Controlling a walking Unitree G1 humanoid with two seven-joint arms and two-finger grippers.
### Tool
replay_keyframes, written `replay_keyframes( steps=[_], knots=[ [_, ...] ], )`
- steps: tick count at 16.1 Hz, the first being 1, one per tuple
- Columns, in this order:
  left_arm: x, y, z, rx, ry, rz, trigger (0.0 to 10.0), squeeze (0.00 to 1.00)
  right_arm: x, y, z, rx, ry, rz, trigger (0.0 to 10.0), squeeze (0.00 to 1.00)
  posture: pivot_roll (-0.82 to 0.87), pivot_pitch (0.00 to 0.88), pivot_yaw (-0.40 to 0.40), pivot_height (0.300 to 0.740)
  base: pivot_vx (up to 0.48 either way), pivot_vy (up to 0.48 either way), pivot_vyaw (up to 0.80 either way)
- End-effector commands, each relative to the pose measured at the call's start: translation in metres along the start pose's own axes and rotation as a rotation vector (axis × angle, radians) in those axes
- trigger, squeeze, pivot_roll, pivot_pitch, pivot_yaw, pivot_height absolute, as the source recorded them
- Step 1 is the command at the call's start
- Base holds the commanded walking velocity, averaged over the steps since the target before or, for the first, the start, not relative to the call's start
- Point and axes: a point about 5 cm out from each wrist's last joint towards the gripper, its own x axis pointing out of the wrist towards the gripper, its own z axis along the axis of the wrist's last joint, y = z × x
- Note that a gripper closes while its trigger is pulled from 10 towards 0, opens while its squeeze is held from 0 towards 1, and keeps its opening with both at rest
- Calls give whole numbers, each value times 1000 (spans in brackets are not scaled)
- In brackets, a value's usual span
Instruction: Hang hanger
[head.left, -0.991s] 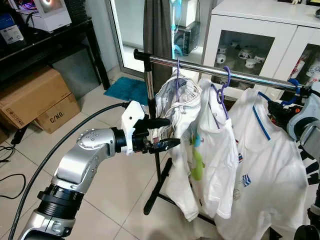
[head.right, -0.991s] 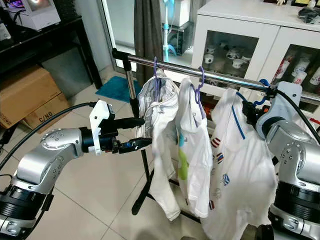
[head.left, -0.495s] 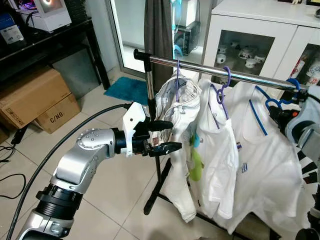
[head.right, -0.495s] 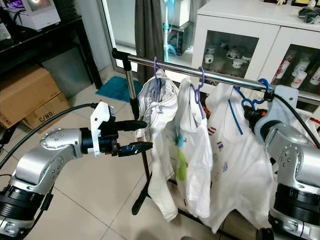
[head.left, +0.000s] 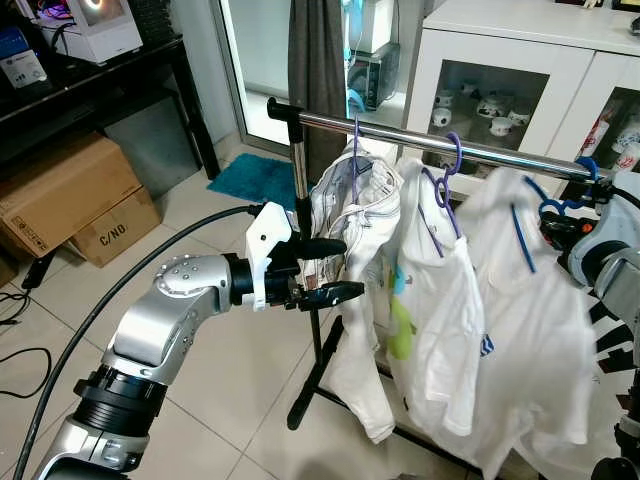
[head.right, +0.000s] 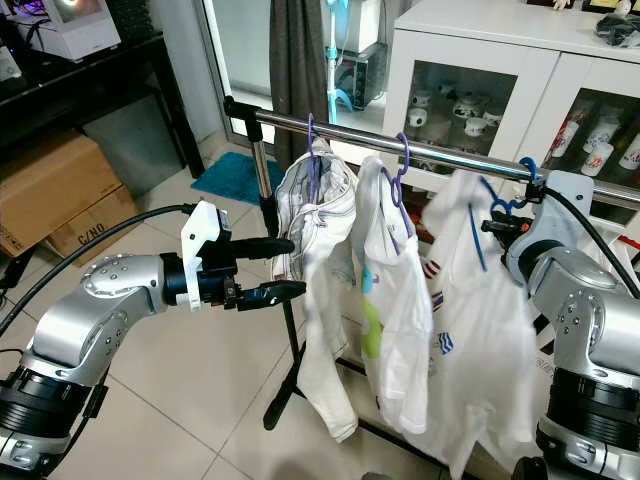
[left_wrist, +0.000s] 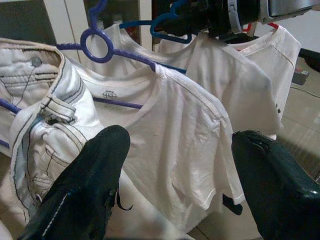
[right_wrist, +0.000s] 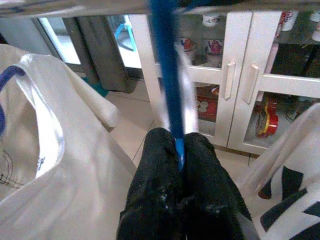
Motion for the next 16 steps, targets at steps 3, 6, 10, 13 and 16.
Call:
replay_keyframes(
  steps=[3,6,10,13,16],
  knots=[
    [1,2,4,19,3,-2,10000,0,-1,1,4,-15,-13,12,0,0,-169,0,62,740,0,0,0],
    [1,5,2,33,-5,61,10000,0,-6,3,7,-39,-42,22,0,0,-177,0,67,740,0,0,0],
    [-1,22,-12,58,8,359,10000,0,-22,4,19,-101,-153,-8,0,0,-182,0,62,740,0,0,0],
    [-6,20,-17,22,-30,470,10000,0,-36,13,17,-166,-223,17,0,0,-184,0,59,740,0,0,0],
    [-11,13,-25,3,-33,527,10000,0,-47,23,-4,-196,-238,36,0,0,-185,0,47,740,0,0,0]
  ],
)
